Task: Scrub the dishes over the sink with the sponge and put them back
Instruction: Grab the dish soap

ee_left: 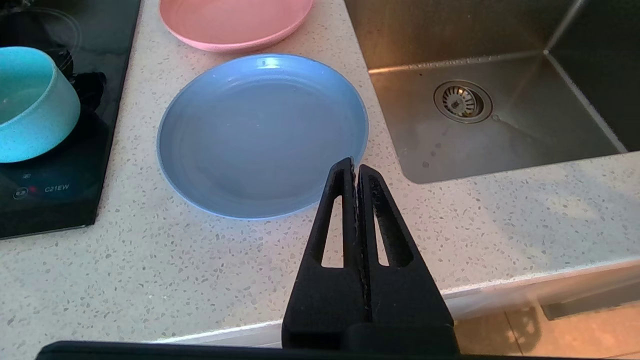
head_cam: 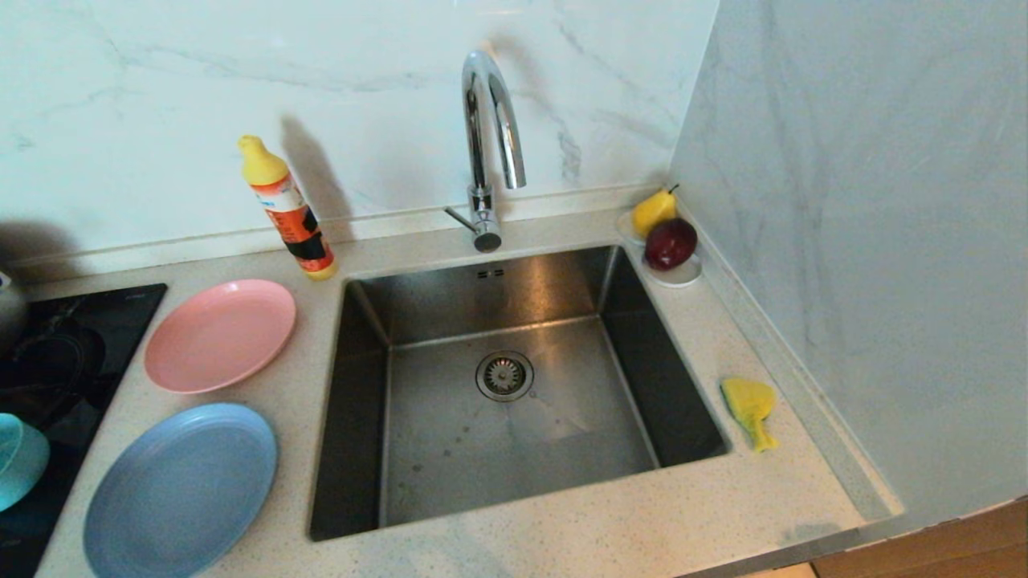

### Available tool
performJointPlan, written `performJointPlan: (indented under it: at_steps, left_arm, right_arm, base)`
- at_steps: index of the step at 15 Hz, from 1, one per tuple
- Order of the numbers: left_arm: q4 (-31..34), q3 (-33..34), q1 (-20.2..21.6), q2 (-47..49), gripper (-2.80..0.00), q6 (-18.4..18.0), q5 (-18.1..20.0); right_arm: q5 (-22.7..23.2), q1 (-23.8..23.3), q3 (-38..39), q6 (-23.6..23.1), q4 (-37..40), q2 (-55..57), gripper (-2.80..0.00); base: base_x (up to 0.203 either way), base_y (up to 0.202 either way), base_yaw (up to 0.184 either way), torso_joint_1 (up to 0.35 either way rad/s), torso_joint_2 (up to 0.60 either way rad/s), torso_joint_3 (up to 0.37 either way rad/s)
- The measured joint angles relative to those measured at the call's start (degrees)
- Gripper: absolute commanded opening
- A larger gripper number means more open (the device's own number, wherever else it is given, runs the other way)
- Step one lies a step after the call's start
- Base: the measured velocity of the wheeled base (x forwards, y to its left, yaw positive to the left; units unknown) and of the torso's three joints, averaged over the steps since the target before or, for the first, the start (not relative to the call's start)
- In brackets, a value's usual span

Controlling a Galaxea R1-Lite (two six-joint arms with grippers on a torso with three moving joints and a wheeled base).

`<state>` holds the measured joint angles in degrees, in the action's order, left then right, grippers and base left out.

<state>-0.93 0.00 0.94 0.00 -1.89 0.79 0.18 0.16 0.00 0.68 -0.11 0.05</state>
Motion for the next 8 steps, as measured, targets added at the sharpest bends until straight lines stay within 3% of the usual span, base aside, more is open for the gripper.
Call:
performJointPlan:
  at_steps: [8]
  left_arm:
    - [0.0,0.0,0.0,0.0,-2.8,-0.04,0.0]
  right_arm:
    - [-0.02,0.0,0.0,0.02,-0.02,-0.02,-2.8]
  base:
    - [0.0,0.0,0.0,0.0,0.0,0.0]
